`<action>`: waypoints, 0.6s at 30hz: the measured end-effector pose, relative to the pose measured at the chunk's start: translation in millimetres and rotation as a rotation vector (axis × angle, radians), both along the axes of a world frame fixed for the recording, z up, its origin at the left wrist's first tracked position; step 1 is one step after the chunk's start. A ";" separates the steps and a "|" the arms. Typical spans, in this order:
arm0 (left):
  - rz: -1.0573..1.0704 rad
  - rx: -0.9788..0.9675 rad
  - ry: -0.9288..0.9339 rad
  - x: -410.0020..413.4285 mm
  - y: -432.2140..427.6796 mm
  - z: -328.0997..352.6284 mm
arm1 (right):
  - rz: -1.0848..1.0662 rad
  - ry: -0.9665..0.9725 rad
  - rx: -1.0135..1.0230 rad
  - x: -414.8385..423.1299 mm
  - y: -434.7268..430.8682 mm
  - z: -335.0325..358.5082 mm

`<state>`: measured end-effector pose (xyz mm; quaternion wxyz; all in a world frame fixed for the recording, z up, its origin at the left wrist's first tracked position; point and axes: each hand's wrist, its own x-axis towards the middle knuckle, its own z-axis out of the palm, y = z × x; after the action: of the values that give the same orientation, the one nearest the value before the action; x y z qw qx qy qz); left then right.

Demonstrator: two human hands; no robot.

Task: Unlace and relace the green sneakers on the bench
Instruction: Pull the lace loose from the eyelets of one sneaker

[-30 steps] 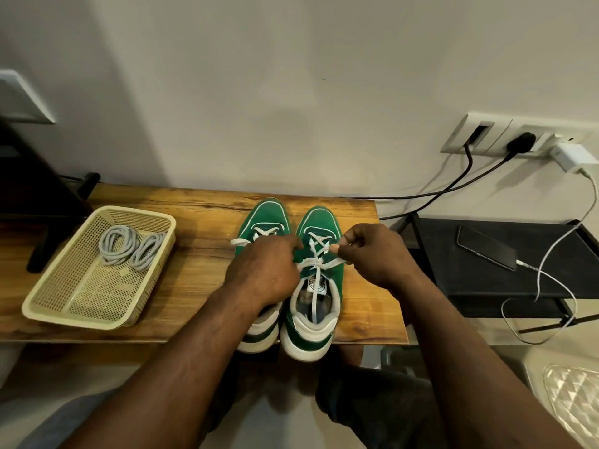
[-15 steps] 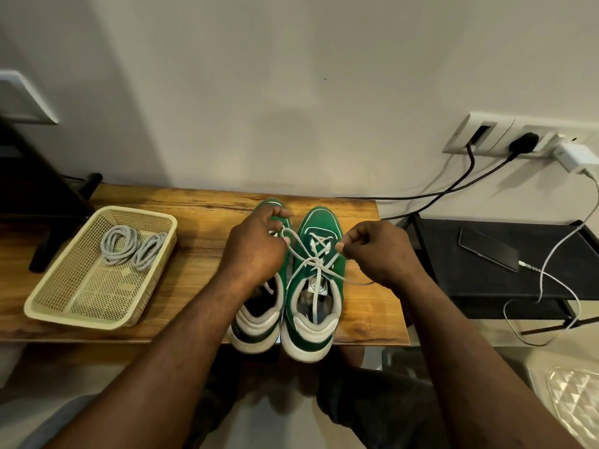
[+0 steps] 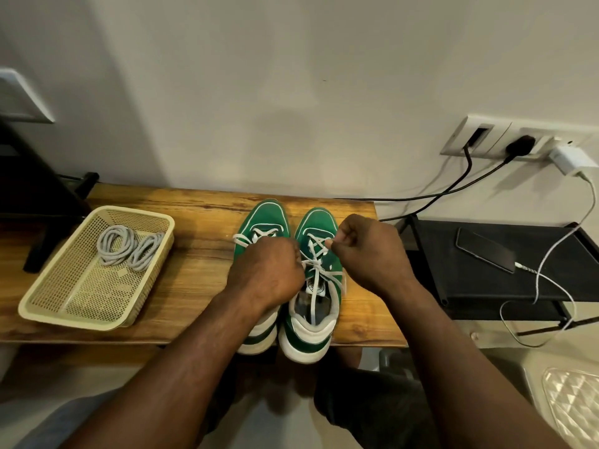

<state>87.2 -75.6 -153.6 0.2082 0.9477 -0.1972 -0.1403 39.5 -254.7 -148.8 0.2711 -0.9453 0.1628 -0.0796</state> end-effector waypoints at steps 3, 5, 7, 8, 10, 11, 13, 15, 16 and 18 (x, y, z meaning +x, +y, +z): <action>0.052 -0.116 0.060 2.9 -0.2 4.0 | 0.130 0.233 -0.029 -1.7 11.7 1.2; 0.073 -0.203 0.089 5.0 -1.1 7.7 | 0.165 0.339 -0.073 -2.5 18.2 0.5; 0.116 -0.285 0.135 5.1 -3.0 11.2 | 0.144 0.342 -0.116 -2.9 21.5 -0.6; 0.143 -0.335 0.178 3.0 -4.4 13.2 | 0.136 0.339 -0.153 -3.3 22.6 -1.4; 0.227 -0.542 0.313 0.8 -6.8 16.3 | 0.134 0.338 -0.226 -3.2 24.9 -2.9; 0.283 -0.712 0.400 1.2 -7.1 18.4 | 0.129 0.336 -0.240 -2.7 25.4 -3.3; 0.373 -1.078 0.551 3.9 -5.2 25.0 | 0.116 0.342 -0.228 -3.0 26.4 -0.9; 0.436 -1.407 0.635 10.0 1.3 32.2 | 0.120 0.358 -0.209 -3.7 26.1 1.6; 0.457 -1.536 0.665 13.4 6.0 34.9 | 0.123 0.363 -0.198 -3.9 25.5 3.2; 0.496 -1.588 0.658 20.6 14.2 34.3 | 0.130 0.361 -0.175 -4.8 24.1 4.8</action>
<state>107.8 -61.4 -119.2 0.8732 0.4515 0.0438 -0.1780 34.7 -230.6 -144.0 0.1590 -0.9727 0.1401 0.0948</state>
